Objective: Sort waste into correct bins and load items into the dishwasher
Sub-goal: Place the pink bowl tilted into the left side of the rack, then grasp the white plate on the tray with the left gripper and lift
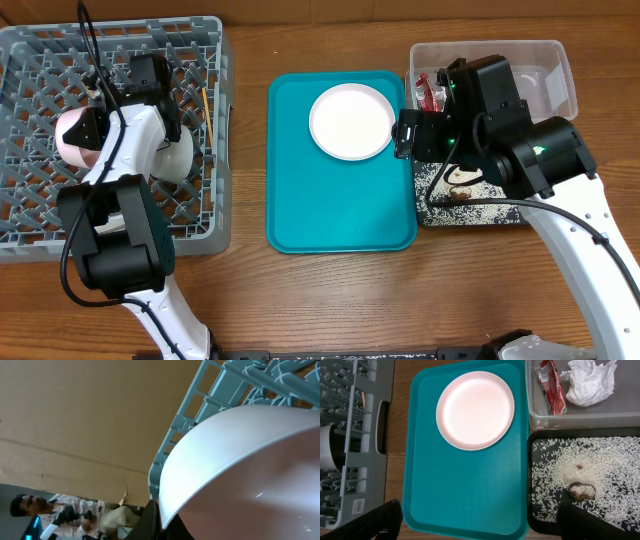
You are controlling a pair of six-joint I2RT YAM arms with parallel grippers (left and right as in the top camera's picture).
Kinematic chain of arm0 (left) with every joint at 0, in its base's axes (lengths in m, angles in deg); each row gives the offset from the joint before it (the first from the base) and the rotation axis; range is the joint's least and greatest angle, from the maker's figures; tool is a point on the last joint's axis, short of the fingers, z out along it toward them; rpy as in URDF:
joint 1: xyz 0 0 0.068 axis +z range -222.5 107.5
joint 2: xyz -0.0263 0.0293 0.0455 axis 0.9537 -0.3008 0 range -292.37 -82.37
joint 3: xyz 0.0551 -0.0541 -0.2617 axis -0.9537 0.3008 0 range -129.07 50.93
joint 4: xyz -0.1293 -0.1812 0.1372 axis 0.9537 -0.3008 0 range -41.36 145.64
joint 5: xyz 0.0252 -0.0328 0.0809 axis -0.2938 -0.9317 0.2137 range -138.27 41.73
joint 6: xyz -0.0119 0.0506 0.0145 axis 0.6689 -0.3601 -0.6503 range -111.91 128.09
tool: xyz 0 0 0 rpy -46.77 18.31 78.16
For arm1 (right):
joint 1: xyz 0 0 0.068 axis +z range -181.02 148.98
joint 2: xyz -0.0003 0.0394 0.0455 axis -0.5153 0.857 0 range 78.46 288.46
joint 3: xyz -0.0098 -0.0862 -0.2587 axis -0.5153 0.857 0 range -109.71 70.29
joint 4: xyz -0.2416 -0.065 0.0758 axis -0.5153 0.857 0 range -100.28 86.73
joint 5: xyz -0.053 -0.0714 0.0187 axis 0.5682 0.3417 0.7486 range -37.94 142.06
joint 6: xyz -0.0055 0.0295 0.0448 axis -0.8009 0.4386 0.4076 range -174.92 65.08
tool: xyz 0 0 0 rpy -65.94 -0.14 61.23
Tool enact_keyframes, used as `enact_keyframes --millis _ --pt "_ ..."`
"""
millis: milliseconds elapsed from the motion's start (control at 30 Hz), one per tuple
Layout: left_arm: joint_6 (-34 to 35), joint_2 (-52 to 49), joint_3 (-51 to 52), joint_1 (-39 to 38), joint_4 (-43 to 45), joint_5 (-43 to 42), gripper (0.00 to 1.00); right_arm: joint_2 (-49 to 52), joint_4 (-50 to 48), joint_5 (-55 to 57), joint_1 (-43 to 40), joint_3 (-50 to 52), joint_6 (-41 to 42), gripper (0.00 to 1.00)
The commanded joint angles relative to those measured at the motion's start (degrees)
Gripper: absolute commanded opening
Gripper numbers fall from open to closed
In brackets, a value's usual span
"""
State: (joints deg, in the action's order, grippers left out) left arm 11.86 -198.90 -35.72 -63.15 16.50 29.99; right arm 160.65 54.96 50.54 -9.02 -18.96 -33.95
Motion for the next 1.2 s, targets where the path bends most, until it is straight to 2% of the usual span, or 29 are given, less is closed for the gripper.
enact_keyframes --millis 0,67,100,133,167,333,500,600,733,800,900,933,967,1000,1067,1100,1133,1167 --pt "-1.66 -1.84 0.02 -0.04 0.20 0.13 0.07 -0.11 -0.17 -0.13 -0.22 -0.74 0.09 1.00" --pt "-1.29 -1.73 0.02 -0.33 0.17 0.07 0.15 -0.11 -0.17 -0.13 -0.22 -0.74 0.09 1.00" --pt "-1.16 -1.51 0.02 -0.66 0.17 -0.24 0.28 -0.11 -0.17 -0.13 -0.22 -0.74 0.09 0.99" --pt "-1.16 -1.29 0.02 -1.09 0.17 -0.61 0.49 -0.11 -0.17 -0.13 -0.22 -0.74 0.09 1.00" --pt "-0.98 -0.90 0.02 -1.68 0.17 -1.01 0.54 -0.11 -0.20 -0.13 -0.22 -0.74 0.09 1.00" --pt "-1.01 1.03 0.02 -5.07 -0.22 -2.97 0.56 -0.11 -0.09 -0.13 -0.22 -0.74 0.09 1.00" --pt "1.36 5.66 0.02 -7.98 -3.67 -9.70 0.71 -0.11 0.09 -0.13 -0.22 -0.74 0.09 1.00" --pt "1.44 9.55 0.02 -9.14 -5.20 -15.91 0.76 -0.11 0.09 -0.15 -0.22 -0.74 0.09 1.00" --pt "1.40 16.11 -0.11 -11.58 -7.58 -23.28 0.80 -0.11 0.50 -0.13 -0.22 -0.74 0.09 1.00" --pt "1.40 19.56 -0.50 -13.81 -9.35 -27.08 0.72 -0.11 0.76 -0.13 -0.22 -0.74 0.09 1.00" --pt "1.38 24.98 -0.74 -18.71 -10.01 -36.92 0.75 -0.11 1.31 -0.11 -0.22 -0.74 0.07 1.00" --pt "1.42 26.64 -0.74 -20.68 -9.92 -42.93 0.83 -0.11 1.38 -0.11 -0.22 -0.74 0.07 1.00" --pt "1.40 27.91 -0.74 -22.45 -9.94 -49.46 0.95 -0.11 1.40 -0.11 -0.22 -0.74 0.07 1.00" --pt "1.38 28.87 -0.74 -24.06 -9.92 -56.65 1.00 -0.11 1.36 -0.11 -0.22 -0.74 0.07 1.00" --pt "1.42 29.66 -0.74 -27.02 -8.68 -71.38 0.97 -0.11 1.07 -0.11 -0.22 -0.74 0.09 1.00" --pt "1.68 29.55 -0.70 -28.15 -7.76 -77.20 0.89 -0.11 0.92 -0.11 -0.22 -0.74 0.09 1.00" --pt "3.58 28.79 -0.55 -29.38 -6.54 -81.35 0.83 -0.11 0.83 -0.11 -0.22 -0.74 0.09 1.00" --pt "6.82 28.00 -0.52 -30.38 -5.77 -82.36 0.82 -0.11 0.70 -0.11 -0.22 -0.74 0.09 1.00"
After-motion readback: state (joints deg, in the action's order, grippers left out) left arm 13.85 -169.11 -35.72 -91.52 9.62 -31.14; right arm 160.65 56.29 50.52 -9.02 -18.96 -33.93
